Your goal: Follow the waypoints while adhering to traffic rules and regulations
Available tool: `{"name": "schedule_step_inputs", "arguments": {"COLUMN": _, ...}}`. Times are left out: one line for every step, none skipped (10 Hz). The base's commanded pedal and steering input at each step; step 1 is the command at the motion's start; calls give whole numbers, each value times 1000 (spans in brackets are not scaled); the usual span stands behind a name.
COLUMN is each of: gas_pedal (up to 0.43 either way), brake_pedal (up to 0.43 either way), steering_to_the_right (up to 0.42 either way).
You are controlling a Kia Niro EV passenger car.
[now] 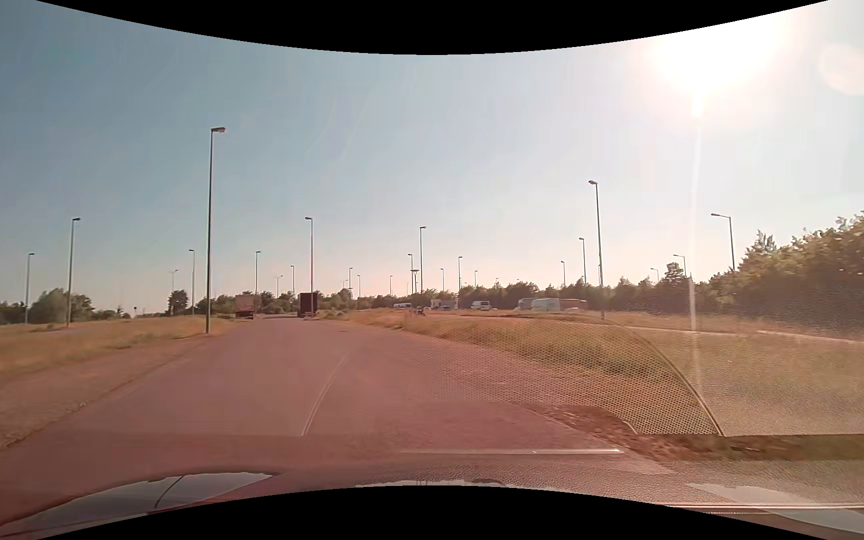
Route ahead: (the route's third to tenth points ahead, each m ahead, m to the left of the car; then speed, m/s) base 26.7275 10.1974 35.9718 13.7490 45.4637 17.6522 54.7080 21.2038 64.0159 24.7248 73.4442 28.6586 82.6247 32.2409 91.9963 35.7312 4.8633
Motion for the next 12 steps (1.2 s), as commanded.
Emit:
{"name": "schedule_step_inputs", "arguments": {"gas_pedal": 220, "brake_pedal": 6, "steering_to_the_right": -336}}
{"name": "schedule_step_inputs", "arguments": {"gas_pedal": 240, "brake_pedal": 6, "steering_to_the_right": -296}}
{"name": "schedule_step_inputs", "arguments": {"gas_pedal": 248, "brake_pedal": 6, "steering_to_the_right": -260}}
{"name": "schedule_step_inputs", "arguments": {"gas_pedal": 260, "brake_pedal": 6, "steering_to_the_right": -223}}
{"name": "schedule_step_inputs", "arguments": {"gas_pedal": 268, "brake_pedal": 6, "steering_to_the_right": -184}}
{"name": "schedule_step_inputs", "arguments": {"gas_pedal": 268, "brake_pedal": 6, "steering_to_the_right": -156}}
{"name": "schedule_step_inputs", "arguments": {"gas_pedal": 287, "brake_pedal": 6, "steering_to_the_right": -127}}
{"name": "schedule_step_inputs", "arguments": {"gas_pedal": 287, "brake_pedal": 6, "steering_to_the_right": -109}}
{"name": "schedule_step_inputs", "arguments": {"gas_pedal": 287, "brake_pedal": 6, "steering_to_the_right": -85}}
{"name": "schedule_step_inputs", "arguments": {"gas_pedal": 287, "brake_pedal": 6, "steering_to_the_right": -67}}
{"name": "schedule_step_inputs", "arguments": {"gas_pedal": 287, "brake_pedal": 6, "steering_to_the_right": -54}}
{"name": "schedule_step_inputs", "arguments": {"gas_pedal": 287, "brake_pedal": 6, "steering_to_the_right": -45}}
